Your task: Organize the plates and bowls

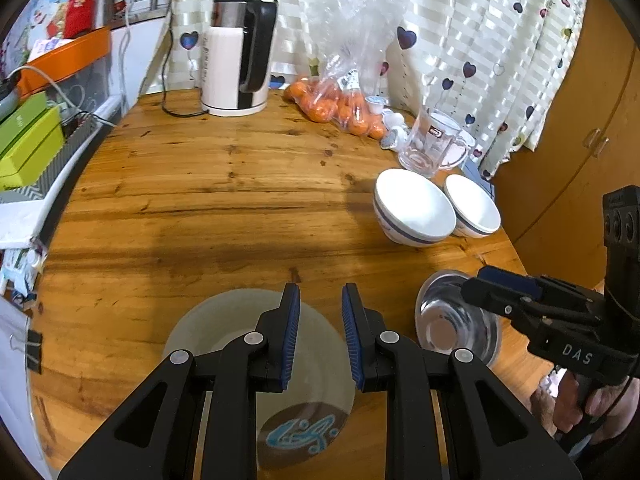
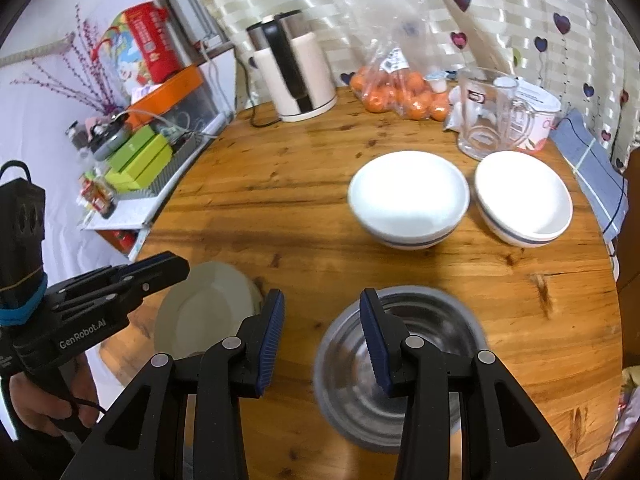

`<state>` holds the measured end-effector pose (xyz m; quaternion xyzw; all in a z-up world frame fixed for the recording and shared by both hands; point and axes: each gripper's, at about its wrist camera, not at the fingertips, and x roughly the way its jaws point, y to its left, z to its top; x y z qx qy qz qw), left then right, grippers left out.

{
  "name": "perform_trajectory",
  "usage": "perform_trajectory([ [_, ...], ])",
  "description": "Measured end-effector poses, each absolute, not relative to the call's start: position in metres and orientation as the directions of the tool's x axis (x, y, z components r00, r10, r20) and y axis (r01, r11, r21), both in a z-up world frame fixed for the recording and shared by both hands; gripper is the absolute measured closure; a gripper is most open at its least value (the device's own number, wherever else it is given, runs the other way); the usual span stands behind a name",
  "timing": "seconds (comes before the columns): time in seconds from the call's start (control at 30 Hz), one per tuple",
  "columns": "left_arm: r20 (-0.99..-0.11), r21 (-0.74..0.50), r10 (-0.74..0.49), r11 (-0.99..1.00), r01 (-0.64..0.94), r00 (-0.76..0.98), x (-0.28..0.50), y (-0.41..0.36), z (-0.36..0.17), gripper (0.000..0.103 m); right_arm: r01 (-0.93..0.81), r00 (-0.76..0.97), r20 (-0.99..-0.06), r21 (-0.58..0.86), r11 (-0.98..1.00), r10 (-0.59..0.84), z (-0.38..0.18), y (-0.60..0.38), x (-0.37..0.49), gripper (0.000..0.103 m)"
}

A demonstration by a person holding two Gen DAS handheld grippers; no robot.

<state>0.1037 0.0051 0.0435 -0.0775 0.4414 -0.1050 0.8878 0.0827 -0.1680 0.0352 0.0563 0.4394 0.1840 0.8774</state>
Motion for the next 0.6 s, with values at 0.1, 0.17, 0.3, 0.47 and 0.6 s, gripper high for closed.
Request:
perform_trajectory([
  [0.1, -0.773, -0.228, -0.261, 0.965, 0.131, 0.578, 0.114, -0.001, 0.044, 0.081, -0.250, 0.554, -0.749, 0.267, 0.931, 0.364, 0.035, -0.179, 0.089, 0.064],
  [0.17, -0.771, -0.221, -0.260, 0.965, 0.138, 0.582, 0.120, -0.005, 0.047, 0.081, -0.238, 0.561, -0.745, 0.271, 0.933, 0.359, 0.036, -0.188, 0.093, 0.064],
  [0.3, -0.765, -0.230, -0.272, 0.962, 0.146, 0.584, 0.132, -0.010, 0.051, 0.081, -0.215, 0.570, -0.744, 0.273, 0.938, 0.347, 0.038, -0.201, 0.098, 0.064],
  [0.47, -0.765, -0.233, -0.283, 0.959, 0.161, 0.579, 0.142, -0.019, 0.050, 0.080, -0.198, 0.573, -0.746, 0.276, 0.940, 0.340, 0.036, -0.210, 0.103, 0.064],
  [0.6, -0.770, -0.235, -0.297, 0.955, 0.182, 0.564, 0.152, -0.027, 0.047, 0.081, -0.184, 0.567, -0.752, 0.282, 0.942, 0.336, 0.032, -0.214, 0.109, 0.064],
])
